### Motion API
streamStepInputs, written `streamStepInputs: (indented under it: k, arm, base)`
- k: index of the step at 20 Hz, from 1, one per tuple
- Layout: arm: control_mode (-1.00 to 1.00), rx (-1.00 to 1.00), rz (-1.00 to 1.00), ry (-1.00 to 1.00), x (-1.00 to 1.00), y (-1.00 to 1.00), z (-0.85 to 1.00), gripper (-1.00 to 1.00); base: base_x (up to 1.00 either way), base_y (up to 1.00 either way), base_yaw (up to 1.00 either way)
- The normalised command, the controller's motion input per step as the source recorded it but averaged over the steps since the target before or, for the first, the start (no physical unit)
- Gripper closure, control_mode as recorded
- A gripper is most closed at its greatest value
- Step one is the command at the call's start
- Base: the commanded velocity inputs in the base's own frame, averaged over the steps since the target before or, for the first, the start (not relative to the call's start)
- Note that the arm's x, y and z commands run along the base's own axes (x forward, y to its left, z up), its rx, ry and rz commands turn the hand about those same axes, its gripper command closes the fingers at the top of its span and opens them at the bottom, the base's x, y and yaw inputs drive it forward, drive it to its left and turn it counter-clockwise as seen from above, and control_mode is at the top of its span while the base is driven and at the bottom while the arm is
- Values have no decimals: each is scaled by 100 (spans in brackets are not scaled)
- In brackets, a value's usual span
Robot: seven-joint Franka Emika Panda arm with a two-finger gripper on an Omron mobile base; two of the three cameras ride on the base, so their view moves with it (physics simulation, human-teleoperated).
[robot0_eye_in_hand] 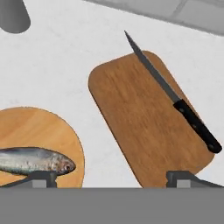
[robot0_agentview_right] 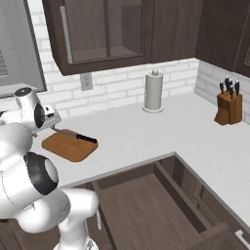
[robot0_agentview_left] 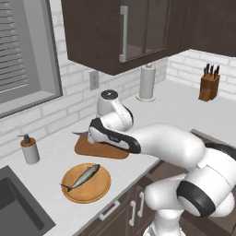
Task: Pick up the knife from the drawer and place it on the cutting board. Then place the meat from the plate to the cutting board.
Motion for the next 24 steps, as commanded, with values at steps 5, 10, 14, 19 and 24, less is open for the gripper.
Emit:
streamStepInputs:
  k: [5,10,14,19,24]
  arm:
    - [-100,33,-56,8,-86,31,5,-100]
    - [-100,29,-59,11,-79,34,0,-100]
    - [-100,12,-57,19,-41,14,11,-100]
    - [-100,8,-28,33,-7,1,0,-100]
    - [-100,20,0,16,11,-5,-23,-100]
  base:
    - [0,0,0]
    - [0,0,0]
    - [0,0,0]
    - [0,0,0]
    - [0,0,0]
